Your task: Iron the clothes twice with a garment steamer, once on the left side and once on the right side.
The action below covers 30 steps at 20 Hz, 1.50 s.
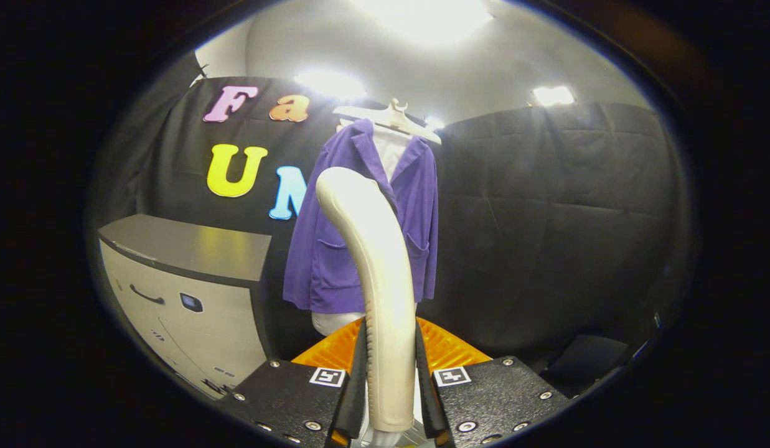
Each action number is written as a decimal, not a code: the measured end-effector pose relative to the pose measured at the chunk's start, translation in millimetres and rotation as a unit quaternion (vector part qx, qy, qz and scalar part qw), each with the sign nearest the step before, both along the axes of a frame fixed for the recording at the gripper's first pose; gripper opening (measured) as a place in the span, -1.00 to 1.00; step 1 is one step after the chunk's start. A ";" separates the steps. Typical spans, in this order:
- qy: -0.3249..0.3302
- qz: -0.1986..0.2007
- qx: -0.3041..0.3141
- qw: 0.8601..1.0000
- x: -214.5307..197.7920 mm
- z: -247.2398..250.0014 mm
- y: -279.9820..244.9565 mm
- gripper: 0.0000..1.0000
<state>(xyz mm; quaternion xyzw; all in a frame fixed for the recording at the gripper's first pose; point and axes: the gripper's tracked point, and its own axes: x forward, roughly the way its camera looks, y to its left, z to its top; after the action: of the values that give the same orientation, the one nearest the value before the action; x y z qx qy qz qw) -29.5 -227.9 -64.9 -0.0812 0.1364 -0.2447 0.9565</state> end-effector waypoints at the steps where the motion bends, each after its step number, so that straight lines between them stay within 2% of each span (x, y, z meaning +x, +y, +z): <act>1: -0.008 0.003 -0.002 1.000 -5.2 9.0 7.0 -0.25; 4: -0.030 0.008 -0.005 1.000 -19.1 33.8 24.6 -0.25; 13: -0.053 0.024 -0.020 0.998 -52.3 49.9 88.7 -0.26; 30: -0.057 0.025 -0.027 0.998 -49.8 51.5 131.4 -0.26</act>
<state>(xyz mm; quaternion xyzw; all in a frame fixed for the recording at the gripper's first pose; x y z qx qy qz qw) -79.3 -96.4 -13.4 -0.0968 0.0728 -0.2284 0.9660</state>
